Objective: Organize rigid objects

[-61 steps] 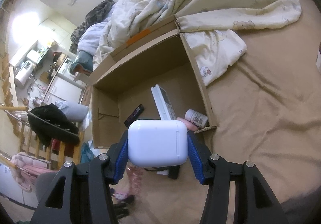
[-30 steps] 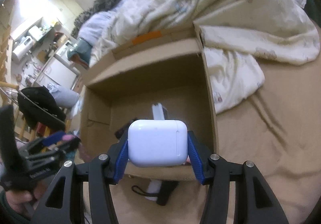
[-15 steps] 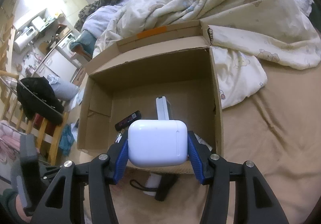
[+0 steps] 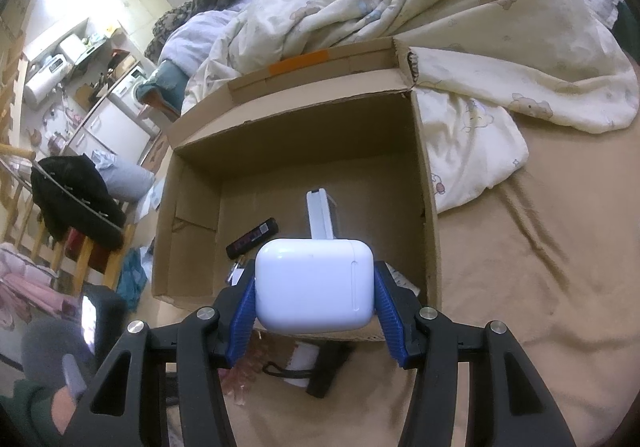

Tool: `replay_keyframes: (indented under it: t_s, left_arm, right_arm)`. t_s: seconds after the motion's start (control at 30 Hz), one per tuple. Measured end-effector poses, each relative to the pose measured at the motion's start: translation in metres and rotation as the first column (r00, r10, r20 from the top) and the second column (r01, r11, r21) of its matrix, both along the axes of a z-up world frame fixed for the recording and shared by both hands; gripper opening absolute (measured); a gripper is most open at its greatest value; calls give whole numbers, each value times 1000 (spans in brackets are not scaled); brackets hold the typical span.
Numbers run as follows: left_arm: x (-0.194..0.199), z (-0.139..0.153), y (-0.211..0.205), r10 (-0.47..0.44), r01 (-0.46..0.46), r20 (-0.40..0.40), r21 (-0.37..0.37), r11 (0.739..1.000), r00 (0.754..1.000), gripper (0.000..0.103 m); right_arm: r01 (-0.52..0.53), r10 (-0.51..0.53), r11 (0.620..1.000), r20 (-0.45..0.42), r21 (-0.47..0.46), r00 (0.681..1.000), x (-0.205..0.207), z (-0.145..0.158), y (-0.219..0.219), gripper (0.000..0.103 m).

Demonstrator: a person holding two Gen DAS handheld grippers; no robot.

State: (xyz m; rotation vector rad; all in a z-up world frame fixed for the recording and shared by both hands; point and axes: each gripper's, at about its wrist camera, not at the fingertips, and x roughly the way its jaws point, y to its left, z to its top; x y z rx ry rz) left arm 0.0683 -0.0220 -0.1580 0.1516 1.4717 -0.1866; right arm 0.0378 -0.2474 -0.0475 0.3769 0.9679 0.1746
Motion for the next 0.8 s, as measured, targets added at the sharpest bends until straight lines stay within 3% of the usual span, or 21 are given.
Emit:
replay_keyframes:
  t_s: [0.07, 0.13, 0.17, 0.23, 0.3, 0.53, 0.7, 0.8]
  left_arm:
    - [-4, -7, -11, -50, 50, 9, 47, 998, 999, 60]
    - [-2, -10, -15, -59, 57, 22, 80, 995, 998, 54]
    - [-1, -14, -14, -51, 51, 2, 73, 996, 999, 42]
    - [3, -23, -10, -53, 55, -35, 70, 996, 998, 36]
    - [5, -23, -5, -37, 39, -34, 72, 997, 999, 23]
    - [-3, 6, 11, 27, -30, 53, 58, 998, 998, 23]
    - [-20, 51, 7, -12, 3, 200, 47, 999, 980, 23]
    - [-19, 75, 8, -27, 21, 242, 28, 999, 970, 23]
  right_arm:
    - [-5, 5, 1000, 3, -1, 1000, -1, 1, 0, 57]
    - [-6, 6, 1000, 11, 7, 1000, -2, 3, -1, 57]
    - [-6, 6, 1000, 14, 10, 1000, -2, 3, -1, 57]
    - [0, 0, 1000, 13, 9, 1000, -2, 3, -3, 57]
    - [6, -6, 1000, 3, 10, 1000, 0, 0, -5, 57]
    - [13, -13, 1000, -5, 1, 1000, -3, -1, -7, 57]
    - [14, -14, 999, -8, -33, 1000, -5, -2, -4, 57]
    - [23, -23, 999, 0, -23, 1000, -6, 0, -5, 57]
